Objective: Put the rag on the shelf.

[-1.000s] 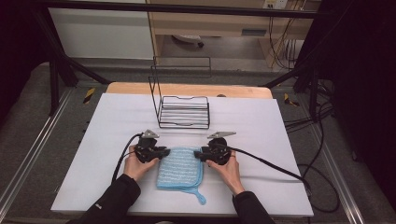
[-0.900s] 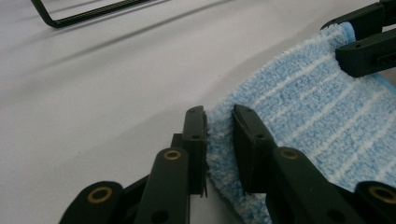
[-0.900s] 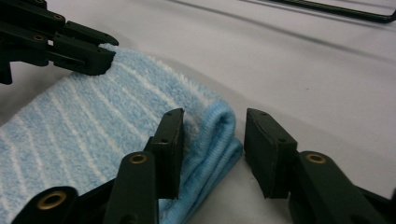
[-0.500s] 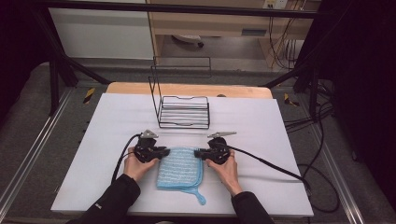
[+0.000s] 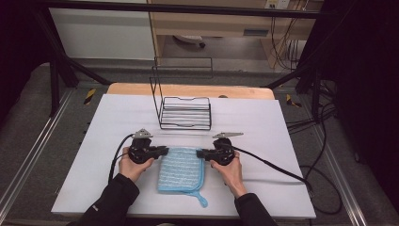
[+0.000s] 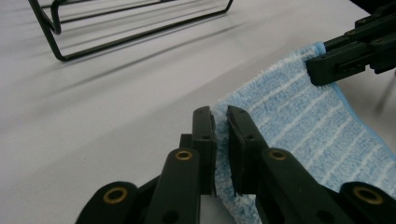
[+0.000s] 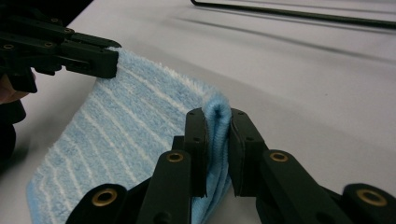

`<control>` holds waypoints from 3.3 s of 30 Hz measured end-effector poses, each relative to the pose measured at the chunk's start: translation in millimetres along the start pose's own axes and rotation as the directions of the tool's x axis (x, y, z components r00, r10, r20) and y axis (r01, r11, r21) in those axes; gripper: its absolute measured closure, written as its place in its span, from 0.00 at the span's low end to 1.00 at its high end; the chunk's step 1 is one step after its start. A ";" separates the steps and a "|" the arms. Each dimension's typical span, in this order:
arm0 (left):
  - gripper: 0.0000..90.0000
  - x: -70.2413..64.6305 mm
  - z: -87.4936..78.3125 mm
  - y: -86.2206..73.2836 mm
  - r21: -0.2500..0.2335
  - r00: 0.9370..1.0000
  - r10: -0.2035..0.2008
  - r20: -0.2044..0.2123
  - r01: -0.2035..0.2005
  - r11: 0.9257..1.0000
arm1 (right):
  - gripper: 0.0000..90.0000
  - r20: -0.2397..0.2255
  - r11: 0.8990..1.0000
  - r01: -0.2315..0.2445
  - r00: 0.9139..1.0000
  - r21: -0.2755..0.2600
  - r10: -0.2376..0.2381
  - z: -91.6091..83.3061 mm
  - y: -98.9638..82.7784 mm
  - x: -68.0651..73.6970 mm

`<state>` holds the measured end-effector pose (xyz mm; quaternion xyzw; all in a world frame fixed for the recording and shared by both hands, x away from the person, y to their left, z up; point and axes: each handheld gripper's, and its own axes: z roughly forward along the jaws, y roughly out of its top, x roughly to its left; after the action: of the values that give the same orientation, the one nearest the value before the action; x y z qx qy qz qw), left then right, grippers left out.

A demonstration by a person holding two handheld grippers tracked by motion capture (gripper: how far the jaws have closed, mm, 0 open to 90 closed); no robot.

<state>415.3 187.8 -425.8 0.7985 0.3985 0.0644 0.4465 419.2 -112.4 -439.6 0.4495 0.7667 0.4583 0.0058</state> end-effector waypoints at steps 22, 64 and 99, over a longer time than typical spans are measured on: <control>0.92 -28.6 -42.2 18.2 -0.133 0.997 0.071 -0.037 -0.075 0.988 | 0.89 0.001 0.976 0.154 0.988 -0.152 -0.156 -39.5 19.2 28.1; 0.92 -60.4 -80.9 54.7 -0.361 0.988 0.131 -0.082 -0.152 0.920 | 0.90 0.120 0.879 0.303 0.953 -0.368 -0.279 -96.6 47.2 68.6; 0.93 -59.4 -105.0 119.1 -0.544 0.980 0.134 -0.145 -0.192 0.817 | 0.91 0.262 0.756 0.398 0.916 -0.519 -0.302 -117.4 109.0 92.1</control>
<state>396.0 182.3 -257.4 0.6612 0.3147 0.2553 0.6313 389.5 -111.2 -257.2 0.3114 0.6647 0.6160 0.2859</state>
